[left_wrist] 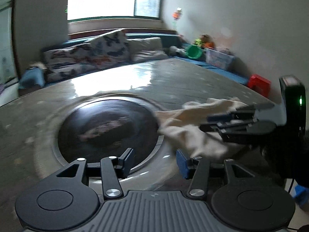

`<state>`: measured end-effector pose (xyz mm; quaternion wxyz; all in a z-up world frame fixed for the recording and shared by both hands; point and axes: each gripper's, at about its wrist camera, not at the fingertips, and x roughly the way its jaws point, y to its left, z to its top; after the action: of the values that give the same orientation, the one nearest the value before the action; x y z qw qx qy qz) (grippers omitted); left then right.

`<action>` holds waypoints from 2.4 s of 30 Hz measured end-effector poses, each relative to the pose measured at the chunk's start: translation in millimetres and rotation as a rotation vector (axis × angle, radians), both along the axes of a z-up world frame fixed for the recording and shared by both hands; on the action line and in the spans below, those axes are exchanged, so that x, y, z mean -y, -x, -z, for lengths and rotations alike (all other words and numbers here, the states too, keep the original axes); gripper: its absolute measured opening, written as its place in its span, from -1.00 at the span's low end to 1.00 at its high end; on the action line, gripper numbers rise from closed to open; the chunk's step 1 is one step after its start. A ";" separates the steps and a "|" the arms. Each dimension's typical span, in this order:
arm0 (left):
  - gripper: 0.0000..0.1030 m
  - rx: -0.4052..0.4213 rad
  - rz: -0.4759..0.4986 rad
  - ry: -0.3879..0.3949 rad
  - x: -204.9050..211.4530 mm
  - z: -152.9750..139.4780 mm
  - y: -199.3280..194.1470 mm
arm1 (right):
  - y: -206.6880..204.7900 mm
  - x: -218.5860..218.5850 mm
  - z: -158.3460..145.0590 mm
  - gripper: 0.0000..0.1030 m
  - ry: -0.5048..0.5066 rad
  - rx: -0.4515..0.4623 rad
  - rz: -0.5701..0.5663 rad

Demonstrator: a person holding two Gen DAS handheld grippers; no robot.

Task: Fold clothes

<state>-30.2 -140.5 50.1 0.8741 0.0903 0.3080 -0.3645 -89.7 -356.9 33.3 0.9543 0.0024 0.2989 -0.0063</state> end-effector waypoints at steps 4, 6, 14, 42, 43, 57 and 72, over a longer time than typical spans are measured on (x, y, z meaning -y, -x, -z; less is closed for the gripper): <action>0.03 0.001 -0.102 -0.031 -40.7 0.9 -3.9 | 7.5 -0.7 -8.3 -0.22 -0.047 0.036 0.012; 0.03 0.004 -0.147 -0.048 -57.8 4.2 -4.4 | 9.2 -1.0 -8.4 -0.20 -0.065 0.037 0.016; 0.17 0.035 -0.327 -0.141 -110.0 25.4 -2.7 | 16.4 -22.8 -24.6 0.27 -0.022 0.103 -0.021; 0.90 0.046 -0.550 -0.105 -159.7 43.8 -24.3 | -87.4 -125.6 12.1 1.00 -0.067 -0.056 -0.285; 0.90 0.046 -0.551 -0.108 -159.2 43.8 -24.4 | -89.0 -125.4 12.8 1.00 -0.067 -0.064 -0.290; 1.00 0.028 -0.574 -0.106 -161.0 45.3 -25.6 | -99.4 -135.7 21.2 1.00 -0.040 -0.119 -0.320; 1.00 0.012 -0.579 -0.091 -162.4 45.5 -25.1 | -97.9 -139.4 22.0 1.00 -0.027 -0.121 -0.321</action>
<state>-5.0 21.9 4.6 0.9387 0.0401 0.3317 -0.0854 8.3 -217.5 11.3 0.9232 -0.0331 0.3523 0.1499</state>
